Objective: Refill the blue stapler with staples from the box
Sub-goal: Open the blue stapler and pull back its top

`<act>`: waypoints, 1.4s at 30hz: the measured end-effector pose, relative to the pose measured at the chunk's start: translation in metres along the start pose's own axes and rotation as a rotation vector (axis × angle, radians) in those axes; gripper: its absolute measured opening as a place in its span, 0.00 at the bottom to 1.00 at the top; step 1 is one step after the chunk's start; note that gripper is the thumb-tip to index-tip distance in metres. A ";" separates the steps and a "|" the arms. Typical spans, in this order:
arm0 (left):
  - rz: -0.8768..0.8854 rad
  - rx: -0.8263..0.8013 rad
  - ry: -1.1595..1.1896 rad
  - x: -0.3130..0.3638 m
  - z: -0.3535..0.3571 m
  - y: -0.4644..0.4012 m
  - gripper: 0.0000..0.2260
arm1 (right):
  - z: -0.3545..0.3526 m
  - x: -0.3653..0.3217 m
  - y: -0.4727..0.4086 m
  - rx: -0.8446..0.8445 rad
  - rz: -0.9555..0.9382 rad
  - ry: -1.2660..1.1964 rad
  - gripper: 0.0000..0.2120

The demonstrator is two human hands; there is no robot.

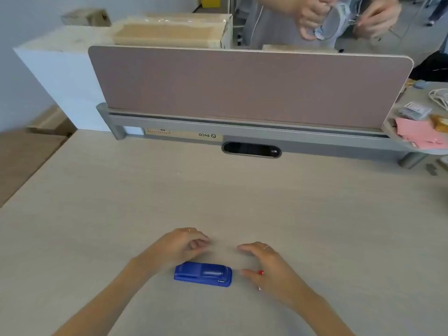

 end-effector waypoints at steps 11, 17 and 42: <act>0.105 0.156 0.146 -0.003 0.016 -0.008 0.06 | 0.029 0.004 -0.019 0.060 -0.120 0.020 0.10; 0.252 0.343 0.030 0.009 0.007 0.000 0.16 | 0.038 0.002 -0.021 0.098 -0.171 0.021 0.11; 0.423 0.089 -0.620 0.058 0.029 0.029 0.22 | 0.045 0.013 -0.006 0.352 -0.095 -0.051 0.07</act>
Point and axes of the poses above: each hand's wrist, its own y-axis away from the middle knuckle, its own z-axis out of the palm, x = y × z, the point moved 10 cm from there along -y, towards the middle knuckle, and after that the axes turned 11 degrees about z, right-handed, at the moved point
